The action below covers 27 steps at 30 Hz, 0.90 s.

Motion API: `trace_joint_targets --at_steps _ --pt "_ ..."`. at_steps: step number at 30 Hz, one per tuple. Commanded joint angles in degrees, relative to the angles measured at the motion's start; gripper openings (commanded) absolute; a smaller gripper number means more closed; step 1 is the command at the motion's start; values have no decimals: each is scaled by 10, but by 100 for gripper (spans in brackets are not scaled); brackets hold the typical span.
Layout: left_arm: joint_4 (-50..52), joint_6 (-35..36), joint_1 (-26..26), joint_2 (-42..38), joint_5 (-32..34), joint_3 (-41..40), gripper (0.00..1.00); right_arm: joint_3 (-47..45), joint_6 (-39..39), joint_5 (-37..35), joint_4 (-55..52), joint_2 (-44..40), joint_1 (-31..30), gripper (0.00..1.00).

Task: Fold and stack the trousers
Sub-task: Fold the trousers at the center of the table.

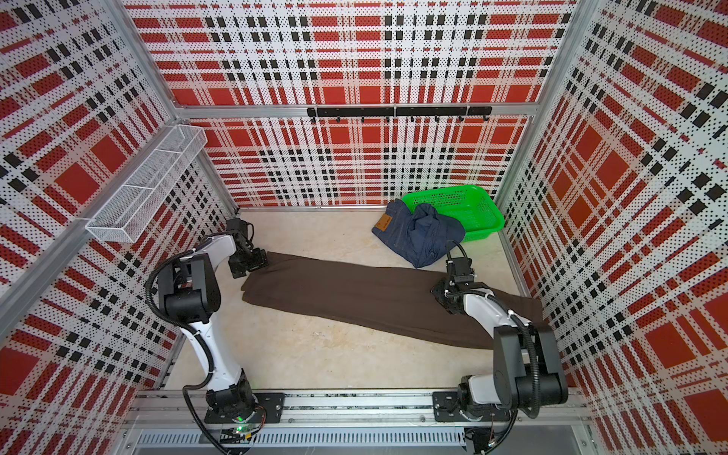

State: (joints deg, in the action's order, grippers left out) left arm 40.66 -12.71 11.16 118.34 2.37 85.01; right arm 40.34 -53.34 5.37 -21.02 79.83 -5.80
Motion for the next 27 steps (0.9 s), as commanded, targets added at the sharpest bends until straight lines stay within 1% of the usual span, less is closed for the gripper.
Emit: trace_joint_targets --at_steps 1,4,8,13,17,19,20,24,27 --pt "19 0 -5 18 3 -30 79 -1 -5 -1 11 4 -4 57" --pt "19 1 -9 17 -1 -44 76 -3 -5 0 14 3 -5 57" --pt "19 -2 -18 16 -6 -63 69 -4 -7 5 19 4 -4 57" --pt "15 -4 -40 15 -17 -84 56 -4 -6 9 28 11 -4 57" --pt "11 -8 -46 16 -23 -99 45 0 -4 12 30 17 -5 57" --pt "10 -7 -46 15 -24 -103 38 1 -3 12 30 19 -4 57" --pt "9 -8 -46 13 -24 -104 32 0 -3 12 30 19 -4 57" --pt "9 -14 -46 -7 -19 -83 0 2 -2 14 29 20 -4 57" --pt "10 -25 -46 -37 -4 -42 0 5 -3 16 27 17 -5 57"
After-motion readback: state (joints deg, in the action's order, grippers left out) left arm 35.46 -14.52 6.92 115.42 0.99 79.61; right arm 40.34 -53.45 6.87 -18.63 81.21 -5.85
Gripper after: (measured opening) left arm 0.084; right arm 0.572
